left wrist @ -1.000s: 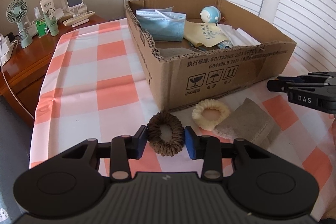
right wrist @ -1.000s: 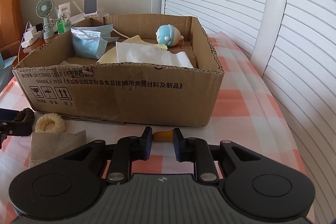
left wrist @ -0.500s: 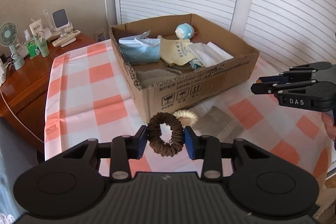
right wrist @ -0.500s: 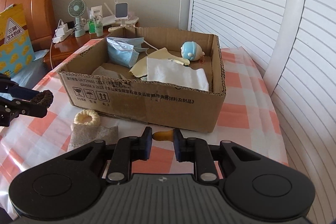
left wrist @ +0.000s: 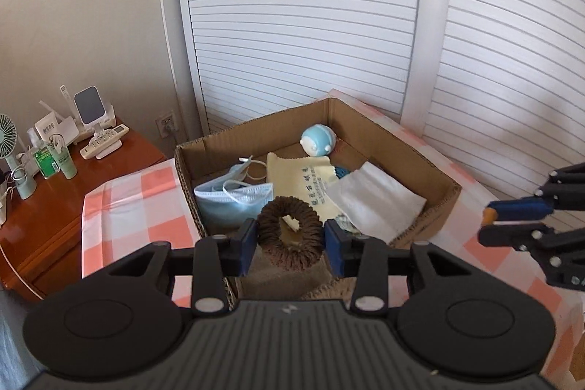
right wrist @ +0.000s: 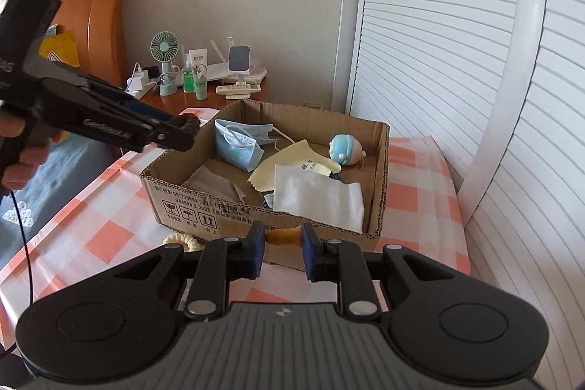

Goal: Organize soft objects
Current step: 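Drop the brown scrunchie into the box with the left gripper while the right gripper drops the orange piece in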

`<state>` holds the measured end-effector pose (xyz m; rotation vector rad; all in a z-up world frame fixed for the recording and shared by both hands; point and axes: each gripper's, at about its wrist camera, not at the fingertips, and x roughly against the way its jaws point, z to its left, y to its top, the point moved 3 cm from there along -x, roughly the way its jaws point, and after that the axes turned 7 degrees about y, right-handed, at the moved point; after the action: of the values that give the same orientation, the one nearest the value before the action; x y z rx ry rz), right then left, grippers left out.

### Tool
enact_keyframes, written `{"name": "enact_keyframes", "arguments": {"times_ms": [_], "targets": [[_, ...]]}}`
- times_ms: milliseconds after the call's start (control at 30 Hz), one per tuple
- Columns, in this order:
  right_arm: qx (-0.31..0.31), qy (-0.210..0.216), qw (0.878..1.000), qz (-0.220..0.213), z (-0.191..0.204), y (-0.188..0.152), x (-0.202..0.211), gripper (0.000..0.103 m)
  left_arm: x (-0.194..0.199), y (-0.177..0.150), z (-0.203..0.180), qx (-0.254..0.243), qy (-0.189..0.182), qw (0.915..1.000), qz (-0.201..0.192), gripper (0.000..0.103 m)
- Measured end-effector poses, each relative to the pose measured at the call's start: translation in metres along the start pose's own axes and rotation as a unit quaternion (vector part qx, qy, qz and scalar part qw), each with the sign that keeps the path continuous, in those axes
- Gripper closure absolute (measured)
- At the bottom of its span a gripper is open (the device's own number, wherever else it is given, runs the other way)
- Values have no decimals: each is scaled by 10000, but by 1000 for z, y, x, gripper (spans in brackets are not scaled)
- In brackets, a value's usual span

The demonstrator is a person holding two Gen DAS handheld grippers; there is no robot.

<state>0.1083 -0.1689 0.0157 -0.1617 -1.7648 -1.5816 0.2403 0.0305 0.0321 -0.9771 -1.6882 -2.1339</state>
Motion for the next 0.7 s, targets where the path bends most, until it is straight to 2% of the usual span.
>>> {"name": "enact_keyframes", "arguments": {"times_ms": [67, 100, 133, 267, 367, 467, 700], "targets": [[31, -11, 10000, -15, 0, 2, -1, 78, -15, 7, 1, -22, 151, 9999, -29, 38], [37, -12, 10000, -19, 0, 3, -1, 78, -23, 9, 2, -17, 254, 9997, -45, 22], [35, -10, 10000, -14, 0, 3, -2, 78, -28, 10, 3, 32, 363, 9993, -88, 12], [23, -3, 10000, -2, 0, 5, -4, 78, -33, 5, 10, 224, 461, 9986, -95, 9], [35, 13, 10000, 17, 0, 7, -6, 78, -21, -4, 12, 283, 548, 9981, -88, 2], [17, 66, 10000, 7, 1, 13, -8, 78, 0, -15, 13, 318, 668, 9970, -213, 0], [43, 124, 9999, -9, 5, 34, -17, 78, 34, -44, 12, 773, 609, 9949, -208, 0]]}}
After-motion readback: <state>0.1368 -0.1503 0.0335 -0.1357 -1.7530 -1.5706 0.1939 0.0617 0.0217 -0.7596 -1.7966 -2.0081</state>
